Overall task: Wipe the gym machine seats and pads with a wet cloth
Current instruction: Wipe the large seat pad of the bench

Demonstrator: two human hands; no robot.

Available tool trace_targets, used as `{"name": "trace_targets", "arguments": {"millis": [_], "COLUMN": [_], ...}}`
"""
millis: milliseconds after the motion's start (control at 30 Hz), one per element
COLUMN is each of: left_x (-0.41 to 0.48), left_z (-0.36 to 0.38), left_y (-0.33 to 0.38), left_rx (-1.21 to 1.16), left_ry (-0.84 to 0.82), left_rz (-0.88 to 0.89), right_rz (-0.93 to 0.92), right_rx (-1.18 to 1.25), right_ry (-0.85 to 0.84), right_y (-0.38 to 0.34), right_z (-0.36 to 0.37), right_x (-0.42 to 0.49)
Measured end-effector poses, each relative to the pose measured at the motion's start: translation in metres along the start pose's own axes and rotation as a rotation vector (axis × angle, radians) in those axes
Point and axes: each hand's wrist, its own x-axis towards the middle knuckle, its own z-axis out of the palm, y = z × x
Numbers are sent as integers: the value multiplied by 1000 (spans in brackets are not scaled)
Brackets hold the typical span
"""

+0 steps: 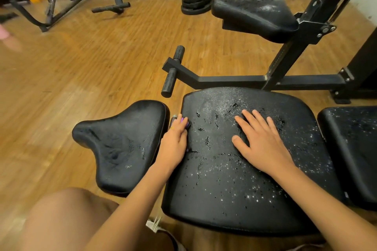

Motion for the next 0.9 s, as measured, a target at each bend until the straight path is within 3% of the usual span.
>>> {"name": "trace_targets", "arguments": {"millis": [433, 633, 767, 900], "left_x": [124, 20, -69, -55], "left_z": [10, -7, -28, -25], "left_y": [-2, -6, -17, -11], "left_rx": [139, 66, 98, 116], "left_ry": [-87, -117, -252, -231], "left_rz": [2, 71, 133, 94], "right_rz": [11, 7, 2, -5], "right_rx": [-7, -12, -16, -4], "right_ry": [-11, -7, 4, 4], "right_y": [-5, -1, 1, -3], "right_z": [0, -2, 1, 3], "right_x": [0, -2, -1, 2]}}
